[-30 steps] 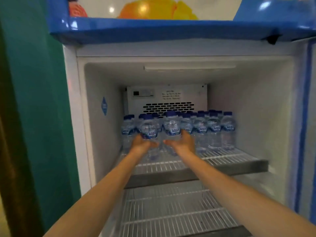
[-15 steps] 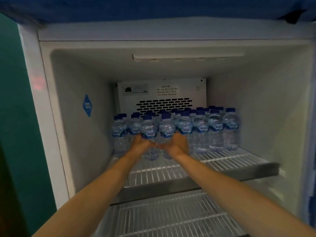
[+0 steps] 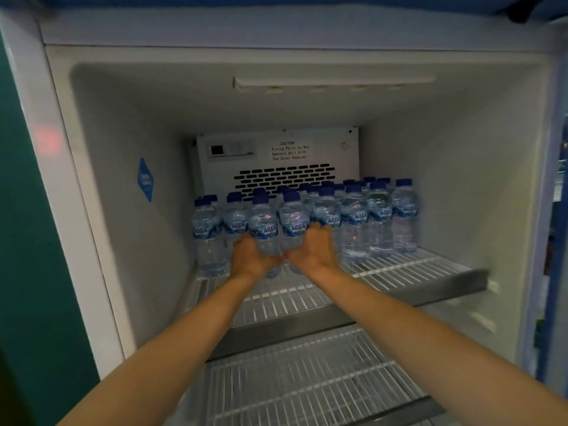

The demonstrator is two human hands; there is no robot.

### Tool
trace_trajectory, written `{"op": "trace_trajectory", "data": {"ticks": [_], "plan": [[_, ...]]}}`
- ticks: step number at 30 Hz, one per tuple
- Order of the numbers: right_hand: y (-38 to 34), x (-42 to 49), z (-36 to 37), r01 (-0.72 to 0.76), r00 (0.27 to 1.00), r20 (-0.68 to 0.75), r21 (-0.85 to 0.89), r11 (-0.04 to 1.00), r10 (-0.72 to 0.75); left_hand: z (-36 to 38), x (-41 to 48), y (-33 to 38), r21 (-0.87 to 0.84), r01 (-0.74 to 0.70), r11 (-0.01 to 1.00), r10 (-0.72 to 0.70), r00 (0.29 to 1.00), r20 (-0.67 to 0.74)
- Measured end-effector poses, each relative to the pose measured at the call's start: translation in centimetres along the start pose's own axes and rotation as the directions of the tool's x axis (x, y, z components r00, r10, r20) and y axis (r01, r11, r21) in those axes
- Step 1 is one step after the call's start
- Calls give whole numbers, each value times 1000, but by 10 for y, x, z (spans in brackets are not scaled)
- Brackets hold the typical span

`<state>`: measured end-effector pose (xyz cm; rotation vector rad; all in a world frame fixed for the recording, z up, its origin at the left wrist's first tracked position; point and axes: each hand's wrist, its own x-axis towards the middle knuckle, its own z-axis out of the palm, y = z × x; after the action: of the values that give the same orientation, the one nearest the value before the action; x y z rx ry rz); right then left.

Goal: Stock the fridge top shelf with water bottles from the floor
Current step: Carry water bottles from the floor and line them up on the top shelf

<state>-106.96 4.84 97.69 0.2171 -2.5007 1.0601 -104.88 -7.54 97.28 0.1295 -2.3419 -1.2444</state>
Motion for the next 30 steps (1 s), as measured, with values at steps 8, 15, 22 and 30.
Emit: {"op": "trace_trajectory", "data": {"ticks": [8, 15, 22, 30], "plan": [[4, 1, 1, -13, 1000, -19, 36, 999, 14, 3, 1, -2, -11, -5, 1000, 6, 1000, 23], [5, 5, -4, -45, 999, 7, 50, 998, 44, 6, 3, -5, -22, -33, 999, 34, 999, 30], [9, 4, -6, -68, 996, 60, 33, 997, 66, 8, -1, -2, 13, -77, 997, 77, 996, 36], [7, -21, -29, -4, 921, 383, -173, 985, 71, 6, -4, -5, 78, -41, 996, 31, 990, 135]]}}
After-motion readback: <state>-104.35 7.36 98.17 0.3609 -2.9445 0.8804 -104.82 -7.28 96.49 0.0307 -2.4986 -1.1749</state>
